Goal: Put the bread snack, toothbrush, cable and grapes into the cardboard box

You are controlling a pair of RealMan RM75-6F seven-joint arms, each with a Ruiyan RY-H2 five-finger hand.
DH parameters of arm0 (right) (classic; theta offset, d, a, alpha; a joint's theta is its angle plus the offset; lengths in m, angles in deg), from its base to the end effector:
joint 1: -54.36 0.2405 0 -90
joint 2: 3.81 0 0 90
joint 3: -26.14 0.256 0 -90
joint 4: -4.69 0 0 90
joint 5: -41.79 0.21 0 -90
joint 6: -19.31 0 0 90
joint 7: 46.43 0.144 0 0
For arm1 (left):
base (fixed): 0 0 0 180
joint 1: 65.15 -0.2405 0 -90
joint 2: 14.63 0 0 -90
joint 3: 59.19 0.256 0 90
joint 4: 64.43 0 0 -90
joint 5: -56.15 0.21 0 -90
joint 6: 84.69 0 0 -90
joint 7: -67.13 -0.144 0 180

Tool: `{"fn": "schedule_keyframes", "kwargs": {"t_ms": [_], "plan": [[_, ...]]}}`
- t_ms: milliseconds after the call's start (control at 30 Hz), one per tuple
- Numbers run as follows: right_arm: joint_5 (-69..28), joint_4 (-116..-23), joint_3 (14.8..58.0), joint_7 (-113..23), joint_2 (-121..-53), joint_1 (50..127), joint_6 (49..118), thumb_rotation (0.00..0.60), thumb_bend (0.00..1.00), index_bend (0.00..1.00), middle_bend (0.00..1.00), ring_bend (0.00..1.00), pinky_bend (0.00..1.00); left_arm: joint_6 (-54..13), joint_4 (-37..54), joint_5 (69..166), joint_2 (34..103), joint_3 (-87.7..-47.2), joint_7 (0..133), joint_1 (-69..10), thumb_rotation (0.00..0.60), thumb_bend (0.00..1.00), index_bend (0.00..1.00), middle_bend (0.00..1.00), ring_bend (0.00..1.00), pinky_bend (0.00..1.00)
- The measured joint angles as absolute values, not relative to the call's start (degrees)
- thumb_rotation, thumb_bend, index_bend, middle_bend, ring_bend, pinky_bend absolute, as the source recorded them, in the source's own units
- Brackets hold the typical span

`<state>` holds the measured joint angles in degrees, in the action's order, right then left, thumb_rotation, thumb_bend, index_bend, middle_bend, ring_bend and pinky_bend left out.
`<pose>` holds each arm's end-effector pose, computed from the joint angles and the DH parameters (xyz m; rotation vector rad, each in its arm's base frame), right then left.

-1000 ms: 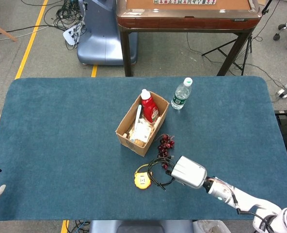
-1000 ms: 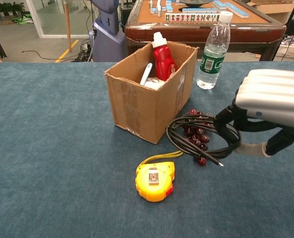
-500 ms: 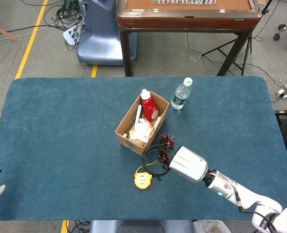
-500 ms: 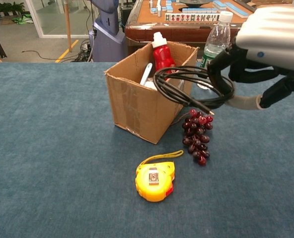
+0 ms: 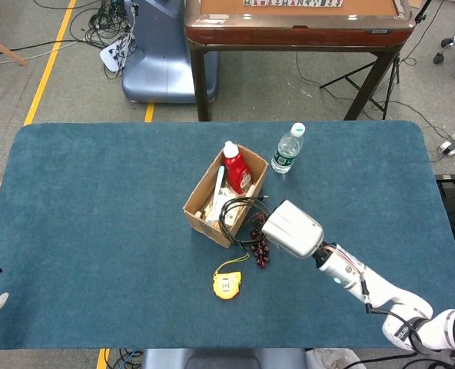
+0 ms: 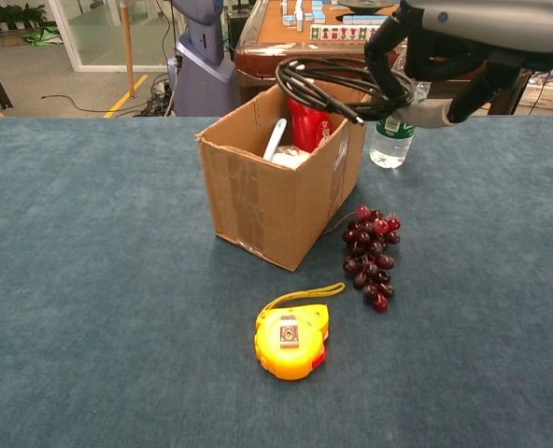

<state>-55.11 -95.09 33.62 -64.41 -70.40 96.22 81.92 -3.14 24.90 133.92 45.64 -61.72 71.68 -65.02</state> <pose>-0.0994 -0.3051 0.0874 2.1178 -0.2229 1.1222 -0.3618 0.1501 0.1889 -1.2354 -1.0154 -0.7132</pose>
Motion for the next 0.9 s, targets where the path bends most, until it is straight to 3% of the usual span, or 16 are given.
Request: {"fn": "schedule_keyframes", "kwargs": {"t_ms": [600, 667, 833, 900], "plan": [[-42.5, -87.8, 38.8, -67.6, -75.8, 101.2, 74.9, 0.6, 0.5, 0.65, 1.0, 1.0, 1.0, -3.1, 25.1, 133.7, 45.5, -61.8, 72.1, -65.1, 0.6, 0.21, 0.39, 0.41, 0.32, 0.49], [-41.4, -87.0, 39.2, -67.8, -76.4, 101.6, 74.4, 0.6, 0.44, 0.62, 1.0, 1.0, 1.0, -3.0, 25.2, 133.7, 45.4, -61.8, 72.1, -65.1, 0.6, 0.21, 0.39, 0.41, 0.32, 0.49], [-39.5, -84.2, 39.8, -68.7, -78.3, 102.6, 74.1, 0.6, 0.13, 0.53, 1.0, 1.0, 1.0, -3.1, 25.3, 133.6, 45.4, -61.9, 72.0, -65.1, 0.6, 0.21, 0.39, 0.41, 0.32, 0.49], [-38.7, -83.1, 40.0, -68.7, -79.1, 102.9, 74.1, 0.6, 0.05, 0.5, 1.0, 1.0, 1.0, -3.0, 25.4, 133.6, 45.4, -61.9, 72.0, -65.2, 0.6, 0.21, 0.39, 0.41, 0.32, 0.49]]}}
